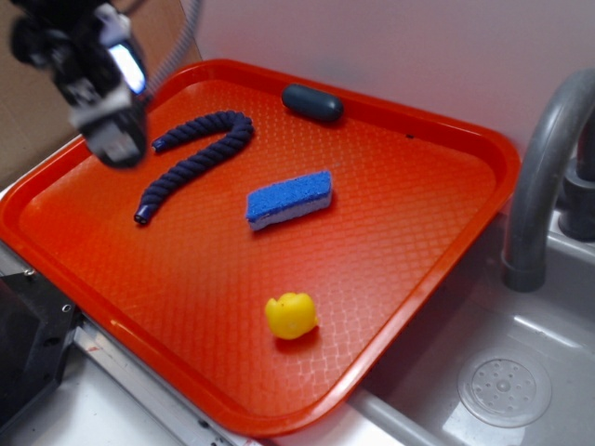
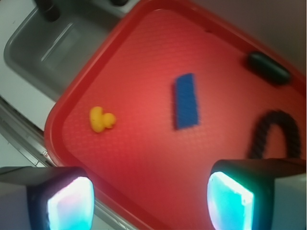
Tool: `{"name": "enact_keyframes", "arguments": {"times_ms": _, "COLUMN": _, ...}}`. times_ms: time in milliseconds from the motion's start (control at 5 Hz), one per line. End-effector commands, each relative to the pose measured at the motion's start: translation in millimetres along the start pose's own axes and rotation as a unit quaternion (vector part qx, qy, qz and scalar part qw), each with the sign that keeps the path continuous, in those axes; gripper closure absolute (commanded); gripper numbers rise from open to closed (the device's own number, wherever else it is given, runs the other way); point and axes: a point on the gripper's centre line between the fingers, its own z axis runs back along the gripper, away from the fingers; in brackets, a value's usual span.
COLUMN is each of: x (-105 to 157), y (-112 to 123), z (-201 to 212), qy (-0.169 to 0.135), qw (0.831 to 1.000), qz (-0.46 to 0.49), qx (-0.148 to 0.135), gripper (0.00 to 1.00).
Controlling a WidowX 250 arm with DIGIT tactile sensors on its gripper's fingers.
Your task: Grab the yellow duck.
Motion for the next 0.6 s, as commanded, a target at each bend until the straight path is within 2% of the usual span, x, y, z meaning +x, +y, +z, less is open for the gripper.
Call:
{"name": "enact_keyframes", "arguments": {"times_ms": 0, "x": 22, "y": -51, "z": -40, "qy": 0.045, "qw": 0.996, "qz": -0.068, "qx": 0.033, "gripper": 0.0}}
{"name": "enact_keyframes", "arguments": {"times_ms": 200, "x": 24, "y": -59, "z": -59, "qy": 0.074, "qw": 0.994, "qz": -0.076, "qx": 0.039, "gripper": 0.0}}
{"name": "enact_keyframes", "arguments": {"times_ms": 400, "x": 22, "y": -57, "z": -77, "qy": 0.097, "qw": 0.992, "qz": -0.069, "qx": 0.039, "gripper": 0.0}}
